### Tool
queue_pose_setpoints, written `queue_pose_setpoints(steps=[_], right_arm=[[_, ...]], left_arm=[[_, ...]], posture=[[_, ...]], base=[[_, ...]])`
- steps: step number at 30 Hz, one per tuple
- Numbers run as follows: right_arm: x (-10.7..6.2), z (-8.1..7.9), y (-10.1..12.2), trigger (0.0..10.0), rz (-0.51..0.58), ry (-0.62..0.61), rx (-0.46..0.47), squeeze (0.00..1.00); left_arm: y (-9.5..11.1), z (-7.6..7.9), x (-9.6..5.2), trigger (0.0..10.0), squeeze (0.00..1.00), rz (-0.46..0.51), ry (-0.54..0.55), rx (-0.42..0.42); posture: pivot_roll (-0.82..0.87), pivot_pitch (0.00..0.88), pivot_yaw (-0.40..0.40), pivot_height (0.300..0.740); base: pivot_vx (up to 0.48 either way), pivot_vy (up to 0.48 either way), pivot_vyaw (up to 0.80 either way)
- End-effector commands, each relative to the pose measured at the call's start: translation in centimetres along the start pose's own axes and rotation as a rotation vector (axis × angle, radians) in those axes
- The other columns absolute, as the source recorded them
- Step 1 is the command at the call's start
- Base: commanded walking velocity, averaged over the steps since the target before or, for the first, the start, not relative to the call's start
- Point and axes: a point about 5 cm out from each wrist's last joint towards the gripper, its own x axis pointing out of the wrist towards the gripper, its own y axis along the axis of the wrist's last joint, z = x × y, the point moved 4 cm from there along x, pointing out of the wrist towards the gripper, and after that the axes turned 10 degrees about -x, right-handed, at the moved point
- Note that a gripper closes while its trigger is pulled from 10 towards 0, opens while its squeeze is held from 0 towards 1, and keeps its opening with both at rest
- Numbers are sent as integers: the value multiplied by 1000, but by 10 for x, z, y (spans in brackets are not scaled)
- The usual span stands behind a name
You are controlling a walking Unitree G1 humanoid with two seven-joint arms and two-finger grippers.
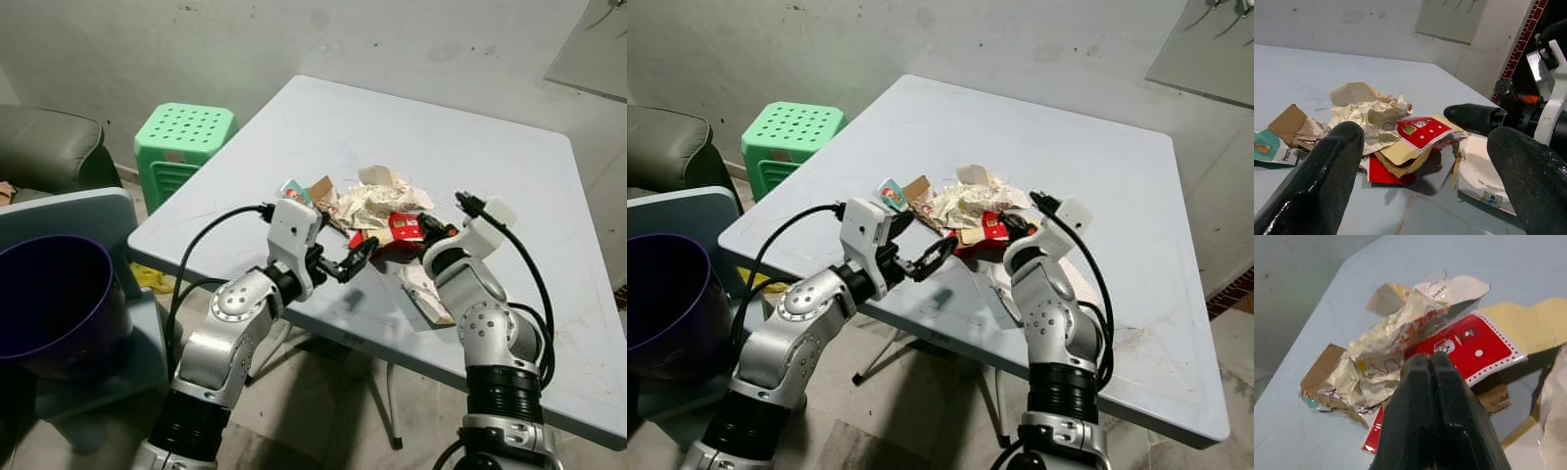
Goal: Picking trash to rubbish bin
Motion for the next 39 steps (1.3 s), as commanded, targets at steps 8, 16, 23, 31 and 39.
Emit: queue_pose_setpoints(steps=[8,16,23,31,39], right_arm=[[-6,-3,0,10000,-25,56,-13,1000],[-12,5,-3,10000,-49,43,-30,1000],[-19,2,-8,10000,-73,61,20,1000],[-23,1,-5,10000,-44,60,30,1000],[-26,4,17,10000,64,39,18,1000]], left_arm=[[7,5,3,10000,0,21,-17,-5],[6,5,2,10000,0,22,-14,-11],[7,4,2,10000,0,22,-11,-15],[7,4,3,10000,0,25,-10,-19],[7,5,4,10000,0,24,-11,-25]], posture=[[-75,98,-84,740],[-78,108,-85,740],[-84,115,-84,740],[-86,118,-81,740],[-91,123,-81,740]], base=[[0,0,0],[0,0,0],[0,0,0],[0,0,0],[0,0,0]])
